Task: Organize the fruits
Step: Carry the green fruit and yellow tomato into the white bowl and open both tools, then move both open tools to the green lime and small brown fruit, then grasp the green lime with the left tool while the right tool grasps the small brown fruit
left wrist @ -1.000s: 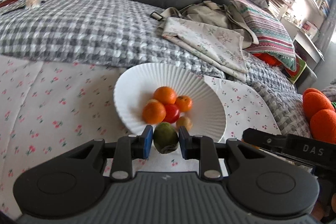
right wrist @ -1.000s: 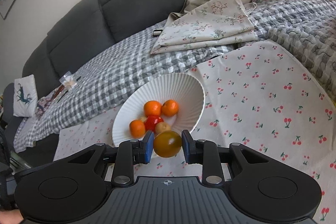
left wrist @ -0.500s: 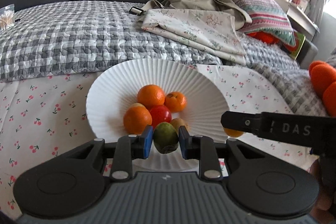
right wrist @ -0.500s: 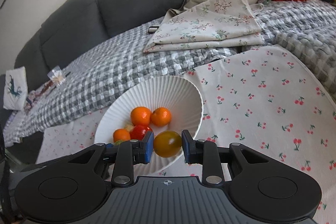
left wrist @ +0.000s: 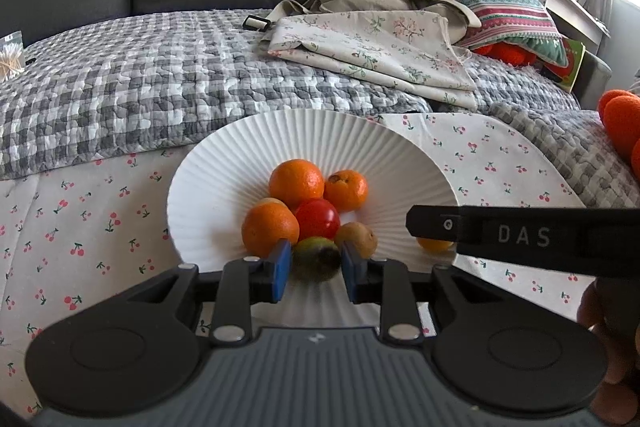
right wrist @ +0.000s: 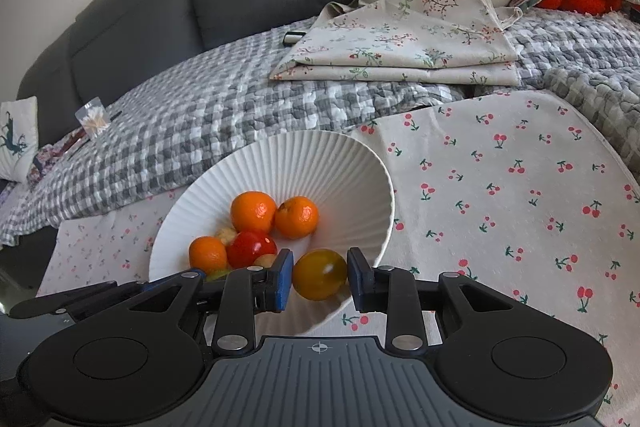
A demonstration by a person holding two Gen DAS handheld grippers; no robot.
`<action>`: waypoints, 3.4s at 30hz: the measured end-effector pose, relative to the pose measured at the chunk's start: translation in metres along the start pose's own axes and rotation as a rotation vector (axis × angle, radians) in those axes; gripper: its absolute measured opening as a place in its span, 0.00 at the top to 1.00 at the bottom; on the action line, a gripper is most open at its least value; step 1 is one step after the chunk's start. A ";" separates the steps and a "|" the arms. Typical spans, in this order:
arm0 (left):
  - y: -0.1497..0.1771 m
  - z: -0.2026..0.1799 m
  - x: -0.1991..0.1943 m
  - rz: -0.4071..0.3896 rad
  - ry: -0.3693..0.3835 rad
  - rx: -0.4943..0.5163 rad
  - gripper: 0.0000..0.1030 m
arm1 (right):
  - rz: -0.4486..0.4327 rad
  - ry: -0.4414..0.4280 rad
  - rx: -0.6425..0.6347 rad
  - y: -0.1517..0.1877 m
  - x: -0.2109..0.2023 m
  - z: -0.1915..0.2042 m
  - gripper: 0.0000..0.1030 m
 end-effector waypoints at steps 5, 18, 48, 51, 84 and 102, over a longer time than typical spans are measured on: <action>-0.004 0.000 -0.009 -0.013 0.015 -0.020 0.67 | -0.012 0.000 0.022 -0.005 -0.006 -0.003 0.71; -0.020 0.011 -0.038 -0.062 0.021 -0.065 0.56 | -0.073 -0.059 0.121 -0.023 -0.040 -0.011 0.54; 0.043 0.025 -0.097 0.130 0.031 0.036 0.36 | -0.036 -0.107 0.019 0.025 -0.124 0.016 0.30; 0.053 0.025 -0.093 0.164 0.030 0.053 0.36 | -0.031 -0.110 0.000 0.029 -0.126 0.021 0.30; 0.075 0.018 -0.060 0.252 0.043 0.138 0.76 | 0.111 -0.054 -0.110 0.064 -0.087 0.032 0.30; 0.051 0.081 -0.077 0.216 -0.081 -0.146 0.75 | 0.186 -0.090 -0.297 0.105 -0.036 0.073 0.64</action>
Point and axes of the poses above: each gripper's, at about its wrist camera, not at the fingertips, and x roughly the way its jaws point, z to its left, y to its underside, the point moved 5 cm from there along x, roughly the way its jaws point, and after that the axes turned 4 degrees about -z, right-handed, at the moved point
